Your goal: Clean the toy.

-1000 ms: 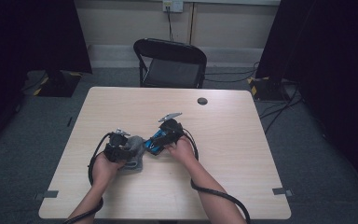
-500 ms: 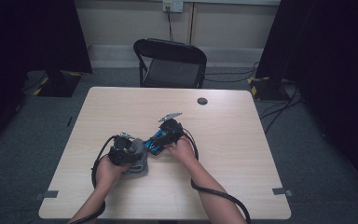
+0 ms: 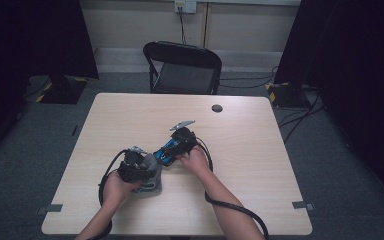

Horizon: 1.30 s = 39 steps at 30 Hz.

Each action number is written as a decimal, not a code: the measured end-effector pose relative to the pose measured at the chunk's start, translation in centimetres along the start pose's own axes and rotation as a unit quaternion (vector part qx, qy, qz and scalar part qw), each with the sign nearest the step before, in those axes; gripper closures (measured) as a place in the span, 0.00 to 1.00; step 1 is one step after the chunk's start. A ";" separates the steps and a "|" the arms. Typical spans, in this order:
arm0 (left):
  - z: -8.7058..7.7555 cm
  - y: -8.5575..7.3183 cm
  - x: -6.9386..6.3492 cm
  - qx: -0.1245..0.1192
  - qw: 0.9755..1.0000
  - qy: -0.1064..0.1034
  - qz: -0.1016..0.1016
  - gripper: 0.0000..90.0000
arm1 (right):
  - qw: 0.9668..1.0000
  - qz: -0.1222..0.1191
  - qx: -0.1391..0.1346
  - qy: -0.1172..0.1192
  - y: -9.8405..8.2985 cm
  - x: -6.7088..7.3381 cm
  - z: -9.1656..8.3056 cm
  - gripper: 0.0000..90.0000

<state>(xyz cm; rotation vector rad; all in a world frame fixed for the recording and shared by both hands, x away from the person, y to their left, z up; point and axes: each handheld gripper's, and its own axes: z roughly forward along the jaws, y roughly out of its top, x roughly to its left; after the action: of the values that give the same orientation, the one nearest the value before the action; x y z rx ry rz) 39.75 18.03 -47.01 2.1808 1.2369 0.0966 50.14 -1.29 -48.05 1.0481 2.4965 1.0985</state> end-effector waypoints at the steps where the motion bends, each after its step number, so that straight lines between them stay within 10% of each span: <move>1: 0.0 0.0 -0.1 0.001 1.000 -0.001 0.002 0.82 | 1.000 0.000 0.000 0.000 0.0 0.0 0.0 0.13; 39: 2.0 0.6 -5.0 0.014 0.995 -0.069 0.075 0.81 | 1.000 0.001 0.003 0.000 0.1 0.0 0.0 0.13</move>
<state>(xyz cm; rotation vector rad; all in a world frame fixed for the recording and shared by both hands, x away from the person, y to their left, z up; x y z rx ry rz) 38.10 12.86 -47.11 2.2613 1.0022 -0.0095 50.18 -1.23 -48.00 1.0511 2.5016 1.0924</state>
